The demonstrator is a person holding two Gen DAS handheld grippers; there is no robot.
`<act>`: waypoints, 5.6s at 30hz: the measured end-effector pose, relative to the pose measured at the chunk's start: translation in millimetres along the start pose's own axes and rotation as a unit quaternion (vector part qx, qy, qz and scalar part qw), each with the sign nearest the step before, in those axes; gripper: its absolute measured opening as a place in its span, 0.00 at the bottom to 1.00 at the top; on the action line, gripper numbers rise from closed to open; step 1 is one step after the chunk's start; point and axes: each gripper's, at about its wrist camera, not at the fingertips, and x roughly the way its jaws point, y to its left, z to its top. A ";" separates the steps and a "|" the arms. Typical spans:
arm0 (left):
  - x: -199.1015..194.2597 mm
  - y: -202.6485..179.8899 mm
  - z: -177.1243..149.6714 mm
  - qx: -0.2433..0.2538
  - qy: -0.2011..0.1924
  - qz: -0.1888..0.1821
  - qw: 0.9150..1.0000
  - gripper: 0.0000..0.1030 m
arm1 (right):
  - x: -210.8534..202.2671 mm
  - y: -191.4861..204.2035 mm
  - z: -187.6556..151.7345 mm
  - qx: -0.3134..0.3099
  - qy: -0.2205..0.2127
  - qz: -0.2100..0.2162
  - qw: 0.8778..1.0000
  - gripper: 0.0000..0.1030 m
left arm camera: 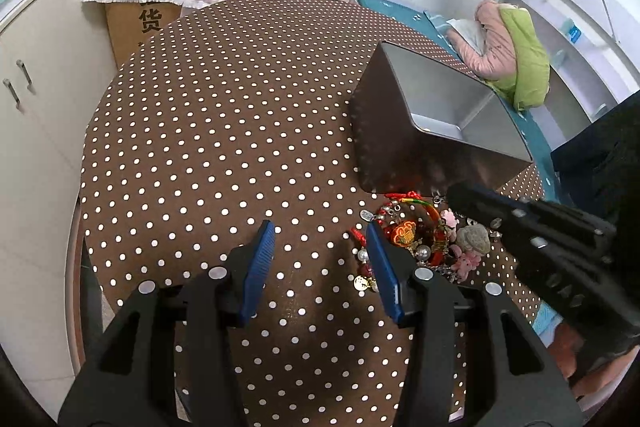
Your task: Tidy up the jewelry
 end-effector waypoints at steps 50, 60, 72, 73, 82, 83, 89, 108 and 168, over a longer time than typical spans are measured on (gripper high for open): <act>17.2 -73.0 -0.4 0.094 0.013 -0.069 0.993 0.69 | -68.3 -42.8 4.8 0.079 -0.071 0.075 0.992 0.03; 24.7 -97.0 -4.6 0.117 0.033 -0.171 0.978 0.78 | -66.4 -44.6 9.0 0.096 -0.065 0.115 0.986 0.03; 51.9 -127.2 6.8 0.143 0.041 -0.148 0.978 0.05 | -68.2 -52.7 2.1 0.098 -0.072 0.099 0.988 0.03; 50.6 -126.4 6.0 0.143 0.040 -0.147 0.978 0.05 | -68.9 -54.8 1.6 0.100 -0.073 0.094 0.988 0.03; 31.5 -109.6 3.1 0.132 0.022 -0.144 0.981 0.05 | -61.9 -71.3 -5.4 0.118 -0.069 0.064 0.989 0.03; 29.7 -108.3 3.5 0.131 0.021 -0.145 0.980 0.05 | -61.1 -72.0 -5.9 0.118 -0.068 0.062 0.989 0.03; 17.9 -95.5 -1.6 0.130 0.010 -0.142 0.981 0.05 | -42.9 -73.7 -13.1 0.128 -0.029 0.056 0.990 0.54; 22.3 -93.3 -3.0 0.127 0.018 -0.132 0.983 0.06 | -4.5 -103.9 -11.0 0.253 0.037 0.165 0.953 0.03; 9.9 -86.9 73.2 0.117 -0.043 -0.050 0.991 0.24 | -49.6 -96.8 40.7 0.146 -0.054 0.064 0.986 0.54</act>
